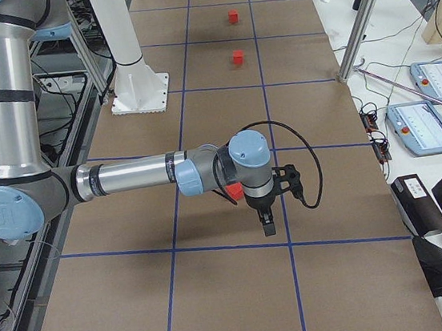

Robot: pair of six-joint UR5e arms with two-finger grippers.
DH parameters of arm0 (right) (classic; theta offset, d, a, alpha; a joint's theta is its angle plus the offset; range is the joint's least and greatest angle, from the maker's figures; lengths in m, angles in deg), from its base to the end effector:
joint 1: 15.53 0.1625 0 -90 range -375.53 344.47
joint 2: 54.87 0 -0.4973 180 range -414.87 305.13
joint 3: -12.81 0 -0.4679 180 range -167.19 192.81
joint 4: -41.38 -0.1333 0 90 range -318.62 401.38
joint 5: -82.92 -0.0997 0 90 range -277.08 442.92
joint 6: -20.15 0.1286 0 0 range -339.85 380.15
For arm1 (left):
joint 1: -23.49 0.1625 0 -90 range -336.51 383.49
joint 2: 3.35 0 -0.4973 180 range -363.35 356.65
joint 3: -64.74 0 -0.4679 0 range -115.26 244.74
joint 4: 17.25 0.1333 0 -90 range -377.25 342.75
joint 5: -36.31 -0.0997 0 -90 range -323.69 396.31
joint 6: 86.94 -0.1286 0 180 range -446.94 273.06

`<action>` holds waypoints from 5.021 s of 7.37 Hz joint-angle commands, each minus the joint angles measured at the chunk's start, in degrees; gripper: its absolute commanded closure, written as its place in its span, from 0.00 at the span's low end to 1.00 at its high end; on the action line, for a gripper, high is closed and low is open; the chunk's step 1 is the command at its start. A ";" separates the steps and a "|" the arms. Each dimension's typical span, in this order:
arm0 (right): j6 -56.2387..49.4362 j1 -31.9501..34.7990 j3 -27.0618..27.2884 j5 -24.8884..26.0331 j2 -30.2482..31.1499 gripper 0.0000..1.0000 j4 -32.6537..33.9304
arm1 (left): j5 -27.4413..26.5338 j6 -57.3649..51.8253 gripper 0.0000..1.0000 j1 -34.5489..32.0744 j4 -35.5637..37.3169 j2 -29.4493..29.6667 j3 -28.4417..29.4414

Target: Form red blocks into L shape at center

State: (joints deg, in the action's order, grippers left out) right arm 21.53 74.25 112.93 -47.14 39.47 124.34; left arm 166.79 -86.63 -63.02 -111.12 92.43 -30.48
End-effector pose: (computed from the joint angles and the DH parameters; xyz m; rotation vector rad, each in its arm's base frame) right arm 0.0484 -0.5471 0.6851 0.2048 -0.6991 -0.0589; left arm -0.0113 -0.6327 0.6369 0.2253 0.7107 0.1446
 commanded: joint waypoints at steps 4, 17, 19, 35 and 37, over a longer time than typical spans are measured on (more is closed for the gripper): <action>0.73 -9.06 -0.27 -0.37 0.32 0.01 -10.40 | 0.22 0.57 0.00 0.47 -4.47 -0.59 -1.73; 14.26 -33.97 -0.62 4.02 3.31 0.06 -19.76 | 0.30 0.31 0.00 0.47 -4.66 -1.21 -1.99; 14.26 -34.49 -1.41 4.11 2.96 0.13 -19.76 | 0.30 0.40 0.00 0.47 -5.35 -1.21 -1.82; 69.28 -60.59 -20.38 18.34 -59.09 1.00 8.57 | 0.39 0.75 0.00 0.38 -5.36 -2.17 -2.08; 70.78 -62.35 -22.16 20.01 -58.13 1.00 6.43 | 0.39 0.75 0.00 0.38 -5.36 -2.17 -1.99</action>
State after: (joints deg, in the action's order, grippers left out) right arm 91.71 12.98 91.77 -28.49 -19.16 131.89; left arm 167.18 -85.88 -62.64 -116.48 90.26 -32.50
